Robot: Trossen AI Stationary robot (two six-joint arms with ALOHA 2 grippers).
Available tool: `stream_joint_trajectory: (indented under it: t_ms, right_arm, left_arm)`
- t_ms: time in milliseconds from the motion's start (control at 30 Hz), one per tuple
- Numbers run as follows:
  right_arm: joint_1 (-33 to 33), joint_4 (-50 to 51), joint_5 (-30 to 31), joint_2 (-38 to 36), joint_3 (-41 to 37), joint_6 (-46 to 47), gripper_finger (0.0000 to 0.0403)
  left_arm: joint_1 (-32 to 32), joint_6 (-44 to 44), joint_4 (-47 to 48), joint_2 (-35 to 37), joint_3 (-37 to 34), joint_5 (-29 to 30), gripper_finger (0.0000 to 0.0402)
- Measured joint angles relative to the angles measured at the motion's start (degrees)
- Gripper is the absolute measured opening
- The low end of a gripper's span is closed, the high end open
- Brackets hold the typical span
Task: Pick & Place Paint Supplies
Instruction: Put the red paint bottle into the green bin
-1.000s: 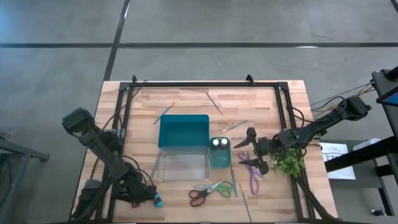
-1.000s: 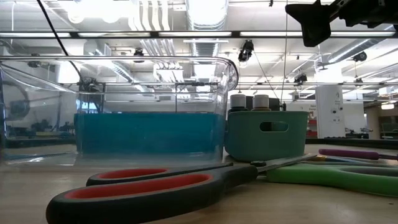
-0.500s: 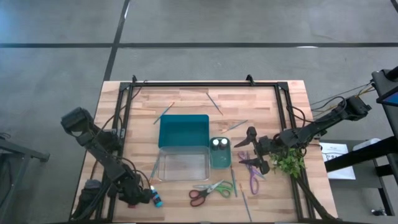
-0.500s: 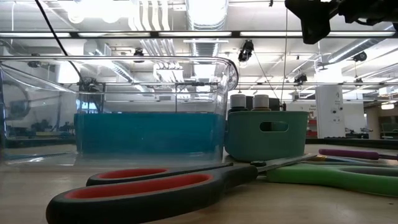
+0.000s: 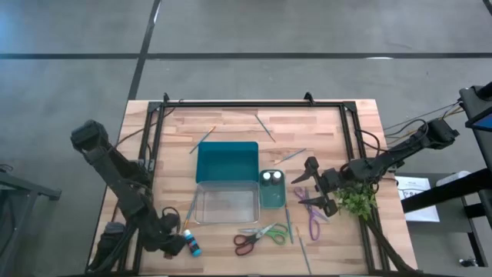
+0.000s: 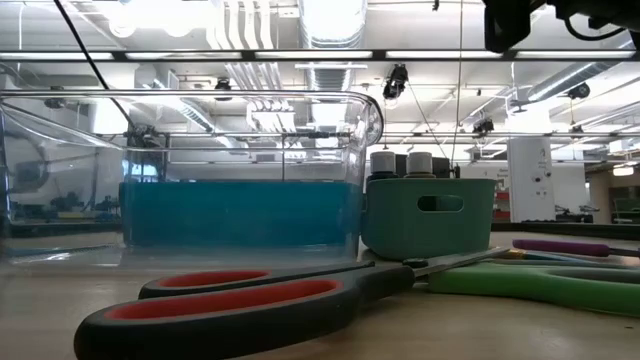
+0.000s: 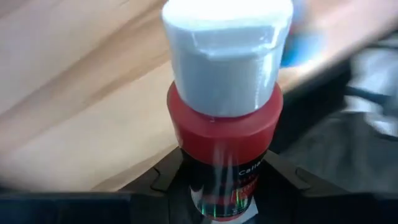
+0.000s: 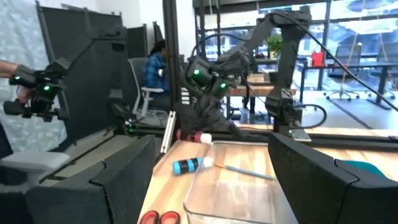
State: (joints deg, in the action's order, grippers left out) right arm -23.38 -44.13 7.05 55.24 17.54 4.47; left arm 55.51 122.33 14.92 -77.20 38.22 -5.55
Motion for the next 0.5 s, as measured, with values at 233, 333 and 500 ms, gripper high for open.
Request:
stream_joint_trajectory:
  t_ms: [233, 333, 500]
  right_arm:
    - [0.0, -2.4, -7.4, 0.0, 0.5, -2.7, 0.0309]
    - [0.0, -1.9, -9.6, 0.1, 2.1, -4.9, 0.0309]
    - [0.0, 7.7, -10.1, 2.0, 8.6, -6.8, 0.0309]
  left_arm:
    - [-1.3, -16.5, -0.5, 7.0, 2.2, 16.9, 0.0132]
    - [-3.6, -23.4, -0.8, 8.9, 2.8, 19.5, 0.0131]
    - [-9.0, -37.2, -2.6, 9.3, 4.8, 18.8, 0.0131]
